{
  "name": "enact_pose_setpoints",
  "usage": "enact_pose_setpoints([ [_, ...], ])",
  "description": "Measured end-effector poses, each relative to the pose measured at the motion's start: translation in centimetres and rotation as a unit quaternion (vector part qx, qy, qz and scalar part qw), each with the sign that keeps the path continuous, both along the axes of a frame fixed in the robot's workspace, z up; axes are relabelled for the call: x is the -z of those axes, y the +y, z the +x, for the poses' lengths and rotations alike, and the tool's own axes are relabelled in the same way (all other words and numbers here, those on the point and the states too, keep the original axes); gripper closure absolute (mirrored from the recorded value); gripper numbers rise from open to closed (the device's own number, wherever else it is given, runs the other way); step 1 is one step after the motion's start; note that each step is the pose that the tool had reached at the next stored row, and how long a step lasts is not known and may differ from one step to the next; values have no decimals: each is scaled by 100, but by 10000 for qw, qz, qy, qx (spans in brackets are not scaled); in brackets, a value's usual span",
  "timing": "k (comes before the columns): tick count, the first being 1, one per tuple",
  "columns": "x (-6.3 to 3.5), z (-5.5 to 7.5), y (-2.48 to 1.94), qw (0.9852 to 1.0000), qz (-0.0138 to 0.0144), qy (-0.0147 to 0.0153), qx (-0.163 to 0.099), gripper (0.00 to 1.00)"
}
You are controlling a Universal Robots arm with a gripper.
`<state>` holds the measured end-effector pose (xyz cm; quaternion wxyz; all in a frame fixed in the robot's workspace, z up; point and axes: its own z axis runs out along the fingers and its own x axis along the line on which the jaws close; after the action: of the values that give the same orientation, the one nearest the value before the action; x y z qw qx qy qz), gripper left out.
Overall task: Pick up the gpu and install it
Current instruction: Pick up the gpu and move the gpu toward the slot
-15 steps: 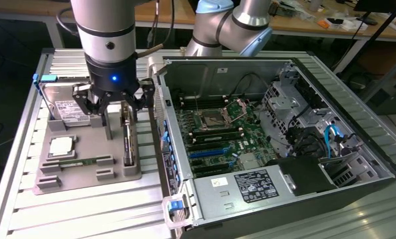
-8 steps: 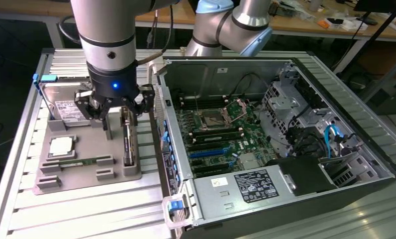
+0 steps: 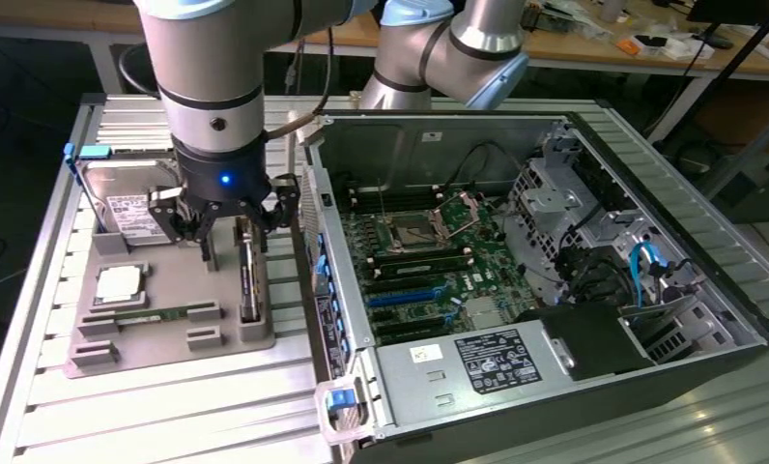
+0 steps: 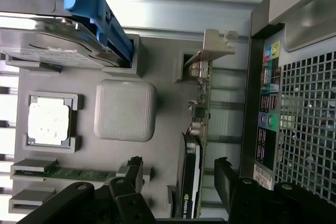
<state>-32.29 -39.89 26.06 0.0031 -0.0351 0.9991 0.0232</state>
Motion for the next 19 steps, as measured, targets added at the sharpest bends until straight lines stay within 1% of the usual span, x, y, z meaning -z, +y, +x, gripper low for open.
enact_pose_setpoints([
  [6,113,1,0,10000,1,-1,0,34],
  [14,114,2,0,10000,0,-1,0,34],
  [19,116,27,0,10000,0,0,0,34],
])
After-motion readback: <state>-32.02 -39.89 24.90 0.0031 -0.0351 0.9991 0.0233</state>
